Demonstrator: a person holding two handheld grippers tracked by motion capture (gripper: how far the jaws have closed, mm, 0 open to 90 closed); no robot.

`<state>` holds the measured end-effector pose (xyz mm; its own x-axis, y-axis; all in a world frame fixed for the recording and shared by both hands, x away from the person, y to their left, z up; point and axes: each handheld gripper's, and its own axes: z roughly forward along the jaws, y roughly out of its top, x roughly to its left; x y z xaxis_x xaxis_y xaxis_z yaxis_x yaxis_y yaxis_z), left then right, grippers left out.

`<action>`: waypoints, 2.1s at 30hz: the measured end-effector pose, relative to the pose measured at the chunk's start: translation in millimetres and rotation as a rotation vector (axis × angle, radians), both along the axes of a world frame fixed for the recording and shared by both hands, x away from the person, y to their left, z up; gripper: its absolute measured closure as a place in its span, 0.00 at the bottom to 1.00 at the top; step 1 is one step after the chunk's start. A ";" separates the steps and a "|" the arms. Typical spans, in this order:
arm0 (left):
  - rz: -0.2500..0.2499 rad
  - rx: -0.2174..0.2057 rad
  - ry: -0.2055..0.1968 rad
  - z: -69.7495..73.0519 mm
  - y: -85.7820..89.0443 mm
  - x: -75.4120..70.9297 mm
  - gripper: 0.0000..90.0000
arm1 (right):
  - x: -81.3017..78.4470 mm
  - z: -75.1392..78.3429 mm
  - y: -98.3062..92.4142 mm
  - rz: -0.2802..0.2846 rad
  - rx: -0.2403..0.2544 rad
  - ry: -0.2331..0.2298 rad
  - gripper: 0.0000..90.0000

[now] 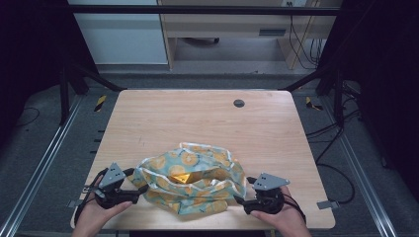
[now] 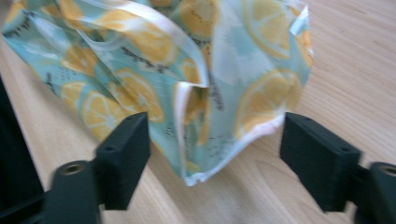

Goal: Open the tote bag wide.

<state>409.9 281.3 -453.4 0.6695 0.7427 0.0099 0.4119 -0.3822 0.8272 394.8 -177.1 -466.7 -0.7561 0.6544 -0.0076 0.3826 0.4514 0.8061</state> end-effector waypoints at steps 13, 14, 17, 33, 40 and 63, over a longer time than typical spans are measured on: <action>0.000 -0.131 -0.057 41.4 -7.1 -9.7 0.13 | -0.9 42.1 17.6 0.044 0.090 -0.062 0.23; -0.001 -0.141 -0.053 46.7 -9.0 -8.2 0.15 | -0.2 46.7 22.1 0.068 0.085 -0.060 0.27; 0.013 -0.119 -0.072 62.2 -17.4 -0.6 0.16 | 4.6 56.0 40.7 0.120 0.063 -0.060 0.31; -0.094 0.052 -0.001 24.0 -25.7 -9.6 0.43 | 15.1 21.4 84.8 0.249 -0.001 0.014 0.76; -0.138 0.145 0.021 14.2 -29.8 -19.0 0.52 | 7.3 26.9 74.9 0.277 0.047 -0.001 0.92; -0.213 0.280 0.123 -9.4 -32.5 -20.0 0.90 | -1.5 -8.6 62.1 0.263 -0.111 0.142 0.93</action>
<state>389.9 248.8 -462.8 0.8174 0.5669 0.1029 0.3887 -0.6744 0.6278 393.3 -115.1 -475.4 -0.8978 0.4376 0.0496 0.3464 0.6322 0.6930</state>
